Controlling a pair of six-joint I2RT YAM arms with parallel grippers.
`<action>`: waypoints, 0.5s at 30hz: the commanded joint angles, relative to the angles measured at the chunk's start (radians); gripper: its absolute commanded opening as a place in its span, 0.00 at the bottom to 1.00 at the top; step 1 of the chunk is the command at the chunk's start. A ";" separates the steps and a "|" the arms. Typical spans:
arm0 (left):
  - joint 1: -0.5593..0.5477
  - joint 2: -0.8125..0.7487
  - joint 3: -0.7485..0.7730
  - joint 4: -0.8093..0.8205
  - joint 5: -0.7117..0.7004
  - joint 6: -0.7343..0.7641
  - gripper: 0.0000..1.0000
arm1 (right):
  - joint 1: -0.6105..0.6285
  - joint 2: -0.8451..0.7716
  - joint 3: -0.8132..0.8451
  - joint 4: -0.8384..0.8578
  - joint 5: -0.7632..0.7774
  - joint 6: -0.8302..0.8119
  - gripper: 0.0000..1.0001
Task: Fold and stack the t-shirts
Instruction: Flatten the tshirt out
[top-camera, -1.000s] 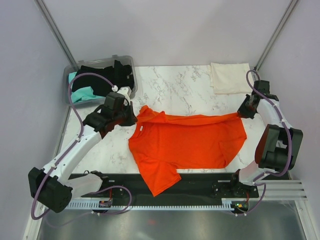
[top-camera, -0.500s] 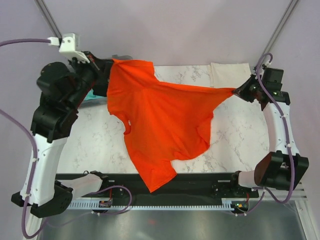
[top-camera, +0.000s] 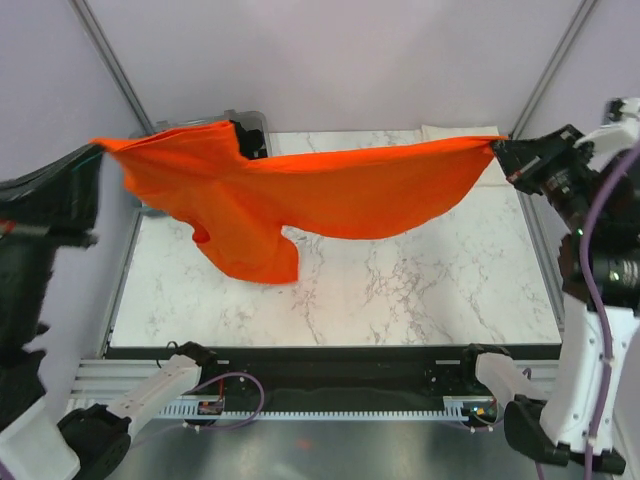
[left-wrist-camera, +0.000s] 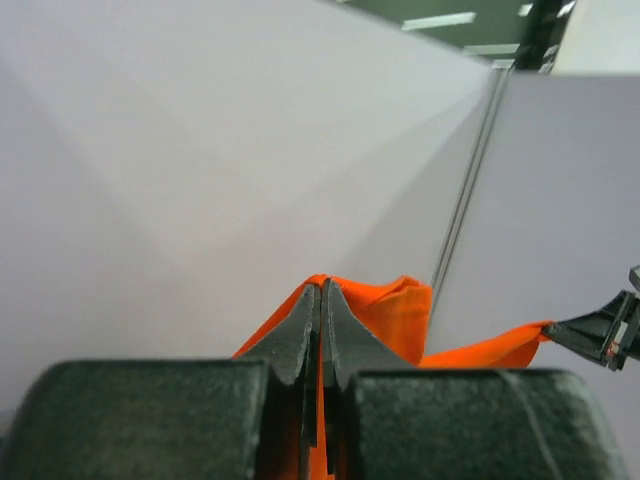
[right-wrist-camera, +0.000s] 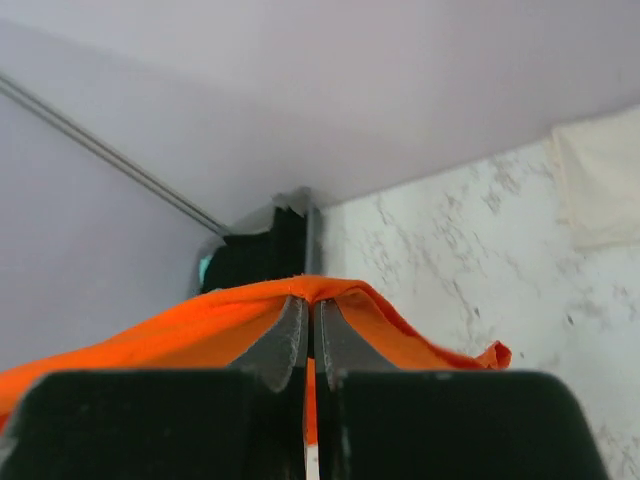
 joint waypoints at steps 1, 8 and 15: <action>0.006 -0.096 0.084 0.124 0.040 0.049 0.02 | 0.002 -0.105 0.144 -0.009 0.017 0.050 0.00; 0.006 -0.093 0.226 0.122 0.036 0.051 0.02 | 0.003 -0.182 0.278 -0.009 0.036 0.135 0.00; -0.017 0.007 0.123 0.114 -0.056 0.118 0.02 | 0.002 -0.159 0.145 0.000 0.081 0.150 0.00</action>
